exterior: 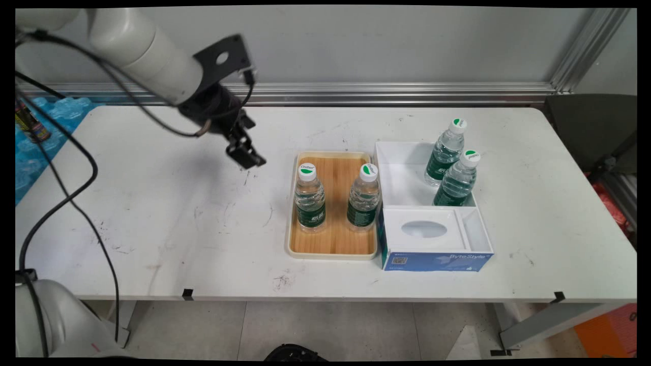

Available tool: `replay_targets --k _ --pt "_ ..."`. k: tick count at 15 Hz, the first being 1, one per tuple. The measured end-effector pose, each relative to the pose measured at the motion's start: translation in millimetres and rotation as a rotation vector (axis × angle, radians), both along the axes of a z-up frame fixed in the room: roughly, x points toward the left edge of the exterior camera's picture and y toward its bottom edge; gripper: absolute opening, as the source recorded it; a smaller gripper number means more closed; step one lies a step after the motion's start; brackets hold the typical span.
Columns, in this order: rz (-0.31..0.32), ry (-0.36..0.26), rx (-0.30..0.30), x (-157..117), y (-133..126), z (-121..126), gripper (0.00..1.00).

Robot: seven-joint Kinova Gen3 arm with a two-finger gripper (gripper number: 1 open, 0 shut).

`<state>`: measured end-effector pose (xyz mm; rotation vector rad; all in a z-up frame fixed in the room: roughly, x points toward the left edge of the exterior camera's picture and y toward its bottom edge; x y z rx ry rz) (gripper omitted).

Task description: Pick up the green bottle from the white box

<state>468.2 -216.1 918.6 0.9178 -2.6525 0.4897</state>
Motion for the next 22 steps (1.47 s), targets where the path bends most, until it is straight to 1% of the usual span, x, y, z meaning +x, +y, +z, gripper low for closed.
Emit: replay_targets --k 3,6,10,13,17,22 --pt "-0.008 -0.003 -0.023 -12 -21 11 1.00" --pt "-0.026 0.015 -0.051 -32 -42 23 1.00" --pt "-0.068 0.082 -0.096 -81 -73 41 1.00" --pt "-0.093 0.150 -0.121 -118 -92 50 1.00" --pt "-0.130 0.228 -0.116 -161 -105 45 1.00" --pt "-0.183 0.299 -0.088 -204 -114 19 1.00"
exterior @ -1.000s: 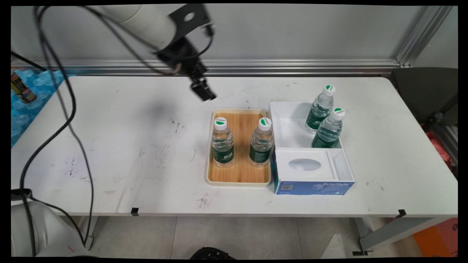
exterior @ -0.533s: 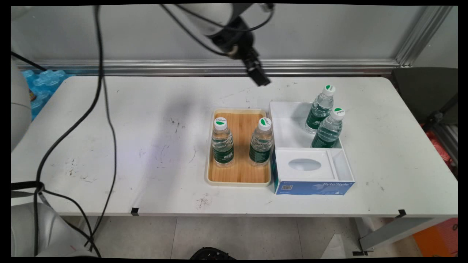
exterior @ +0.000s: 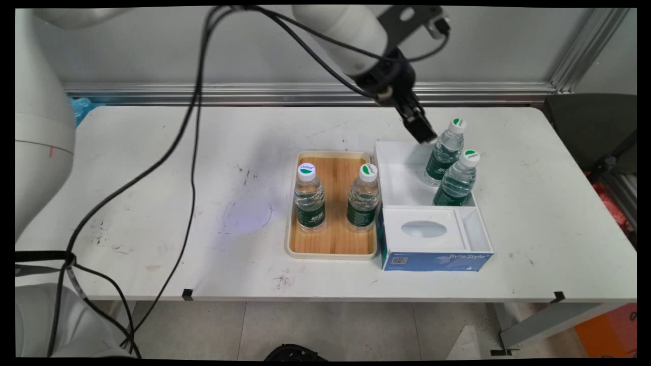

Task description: Pick up the green bottle from the white box

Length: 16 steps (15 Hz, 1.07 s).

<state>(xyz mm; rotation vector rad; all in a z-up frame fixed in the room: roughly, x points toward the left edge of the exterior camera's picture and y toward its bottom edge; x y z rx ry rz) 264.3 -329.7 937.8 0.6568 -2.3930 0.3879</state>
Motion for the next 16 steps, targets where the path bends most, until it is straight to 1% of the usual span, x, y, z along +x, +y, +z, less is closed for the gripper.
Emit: replay_targets --k 4,9,13,16 --pt "-0.024 0.034 0.015 -22 -8 -24 1.00" --pt "-0.038 0.065 0.040 -43 -18 -51 1.00" --pt "-0.048 0.080 0.051 -56 -25 -67 1.00" --pt "-0.046 0.089 0.046 -63 -32 -79 1.00"
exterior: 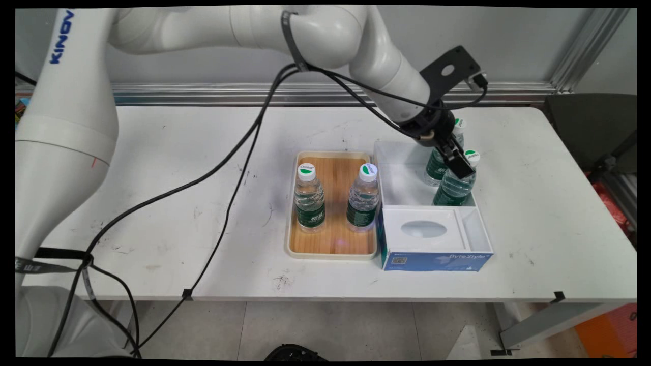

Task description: Pick up the green bottle from the white box

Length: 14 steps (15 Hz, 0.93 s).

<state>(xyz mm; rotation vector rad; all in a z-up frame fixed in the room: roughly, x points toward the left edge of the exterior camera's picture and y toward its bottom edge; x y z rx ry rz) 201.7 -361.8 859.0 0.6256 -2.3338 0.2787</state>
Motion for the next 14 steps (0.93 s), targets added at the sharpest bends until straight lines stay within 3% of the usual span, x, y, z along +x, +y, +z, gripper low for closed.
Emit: replay_targets --k 7,14 --pt "0.019 0.030 0.019 -15 -11 -27 1.00" --pt "0.032 0.037 0.061 -19 -5 -41 1.00"
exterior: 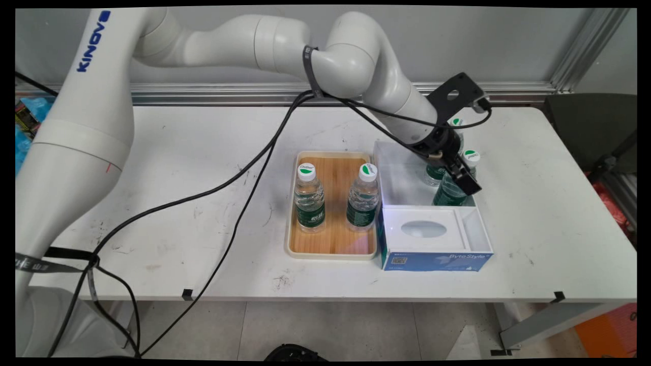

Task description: Pick up the green bottle from the white box, then place the picked object on the tray

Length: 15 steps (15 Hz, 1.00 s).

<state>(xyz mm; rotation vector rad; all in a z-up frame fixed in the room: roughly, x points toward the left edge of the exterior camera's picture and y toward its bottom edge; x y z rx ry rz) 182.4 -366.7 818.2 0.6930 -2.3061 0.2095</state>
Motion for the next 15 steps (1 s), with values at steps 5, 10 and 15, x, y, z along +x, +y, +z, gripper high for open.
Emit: replay_targets --k 5,10,15 --pt "0.000 -0.006 0.003 0.6 4.0 -5.3 0.00" --pt "0.002 -0.003 0.006 1.3 6.8 -7.6 0.00" --pt "-0.006 -0.003 0.004 3.2 8.9 -0.9 0.00"
